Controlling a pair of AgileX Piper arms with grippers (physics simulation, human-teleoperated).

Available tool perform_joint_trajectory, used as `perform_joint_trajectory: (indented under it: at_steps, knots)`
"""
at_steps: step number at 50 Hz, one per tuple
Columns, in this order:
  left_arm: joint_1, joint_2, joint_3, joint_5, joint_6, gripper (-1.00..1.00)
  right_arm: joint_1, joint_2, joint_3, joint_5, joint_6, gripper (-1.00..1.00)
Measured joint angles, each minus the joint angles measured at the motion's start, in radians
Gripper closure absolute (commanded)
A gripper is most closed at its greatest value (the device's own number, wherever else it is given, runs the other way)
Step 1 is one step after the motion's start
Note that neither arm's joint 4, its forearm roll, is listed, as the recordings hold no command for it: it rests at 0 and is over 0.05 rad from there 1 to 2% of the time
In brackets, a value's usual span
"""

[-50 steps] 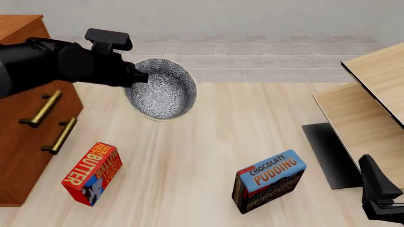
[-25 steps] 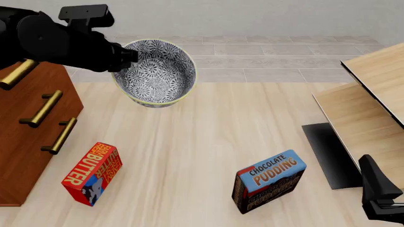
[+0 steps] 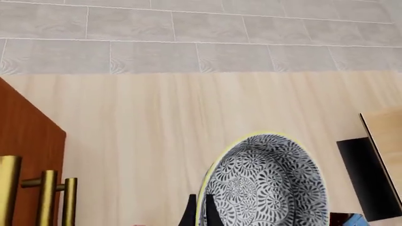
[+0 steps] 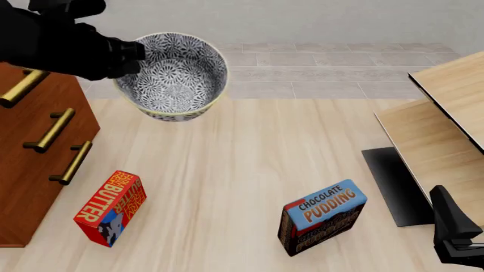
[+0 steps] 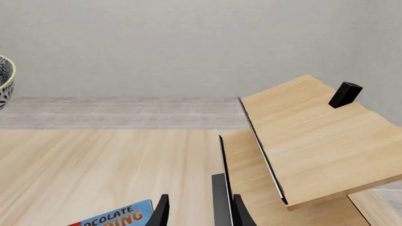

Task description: Close the top drawer of the cabinet and put the bowl on top of it.

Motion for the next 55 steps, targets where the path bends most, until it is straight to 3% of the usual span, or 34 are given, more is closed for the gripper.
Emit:
perform_joint_trajectory:
  at_steps: [24,55]
  knots:
    - [0.030,-0.122,-0.036,0.130,-0.058,1.00,0.000,0.000,0.000,0.000,0.000,-1.00]
    - [0.108,-0.195,-0.232,0.339,-0.083,1.00,0.001,-0.006,-0.001,0.007,0.000,-1.00]
